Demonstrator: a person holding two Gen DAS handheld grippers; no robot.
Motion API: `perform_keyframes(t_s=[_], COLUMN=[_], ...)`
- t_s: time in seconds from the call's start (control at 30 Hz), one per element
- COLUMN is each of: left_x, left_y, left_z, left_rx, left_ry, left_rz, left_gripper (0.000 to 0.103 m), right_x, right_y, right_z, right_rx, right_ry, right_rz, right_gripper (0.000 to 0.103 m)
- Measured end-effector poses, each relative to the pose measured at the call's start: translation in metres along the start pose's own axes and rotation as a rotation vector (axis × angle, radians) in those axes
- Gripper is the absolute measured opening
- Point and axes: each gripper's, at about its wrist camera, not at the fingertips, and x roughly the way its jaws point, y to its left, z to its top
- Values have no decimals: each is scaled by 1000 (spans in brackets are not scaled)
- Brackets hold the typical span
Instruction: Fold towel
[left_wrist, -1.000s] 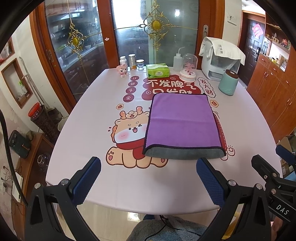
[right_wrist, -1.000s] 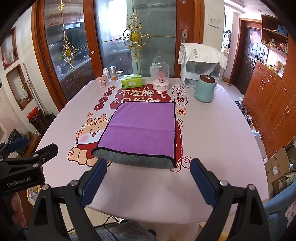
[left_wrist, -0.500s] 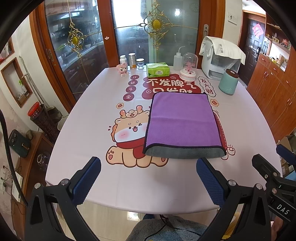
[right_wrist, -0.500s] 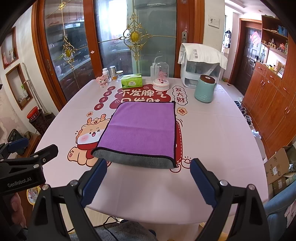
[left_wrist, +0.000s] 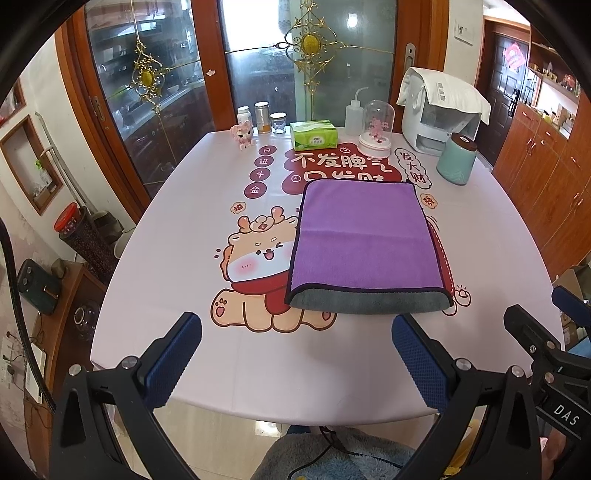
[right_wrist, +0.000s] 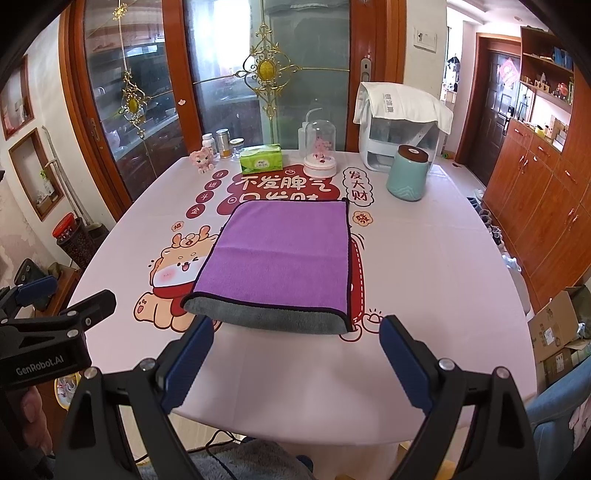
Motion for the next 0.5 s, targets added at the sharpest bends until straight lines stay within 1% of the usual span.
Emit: perform_keyframes(t_s=[0.5], left_x=[14], left_y=[-1], left_z=[15], left_rx=[17], left_ry=[39], left_rz=[-20], left_gripper=[103], right_x=[13], right_y=[-3], right_z=[7], right_rx=[20], right_ry=[34], right_rz=[-14], right_gripper=[92])
